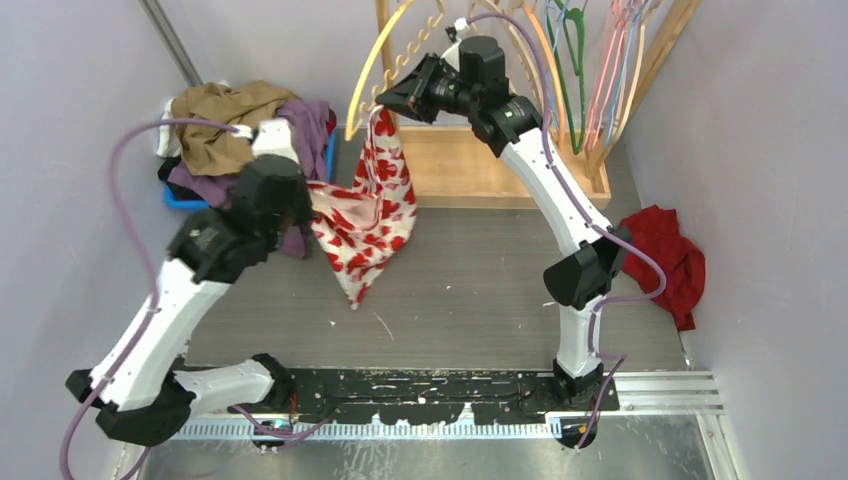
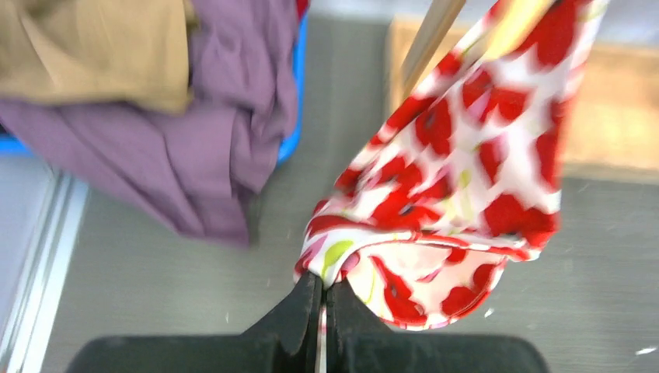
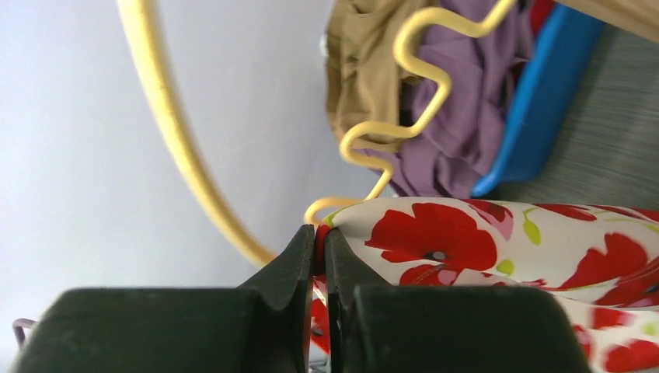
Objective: Place the skirt on the hanger
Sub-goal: Flatten out the skirt at the center of the board.
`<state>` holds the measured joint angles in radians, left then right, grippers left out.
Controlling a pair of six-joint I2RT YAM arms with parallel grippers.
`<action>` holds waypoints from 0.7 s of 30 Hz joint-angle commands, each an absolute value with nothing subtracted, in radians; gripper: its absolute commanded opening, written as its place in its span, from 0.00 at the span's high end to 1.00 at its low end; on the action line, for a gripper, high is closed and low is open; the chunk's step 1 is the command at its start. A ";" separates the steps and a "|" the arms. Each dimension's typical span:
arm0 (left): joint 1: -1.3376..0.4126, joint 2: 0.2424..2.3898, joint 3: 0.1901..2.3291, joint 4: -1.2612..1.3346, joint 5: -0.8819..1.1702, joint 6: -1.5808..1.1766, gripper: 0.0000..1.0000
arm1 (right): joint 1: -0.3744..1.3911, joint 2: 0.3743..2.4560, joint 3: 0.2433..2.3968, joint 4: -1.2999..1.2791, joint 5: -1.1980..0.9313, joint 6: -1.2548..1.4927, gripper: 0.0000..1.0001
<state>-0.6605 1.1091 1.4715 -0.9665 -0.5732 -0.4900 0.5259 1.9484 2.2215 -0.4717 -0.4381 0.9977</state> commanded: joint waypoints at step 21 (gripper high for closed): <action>-1.351 1.227 1.016 -0.557 -0.067 -0.897 0.87 | 0.150 1.404 0.981 -0.352 -0.488 0.750 0.99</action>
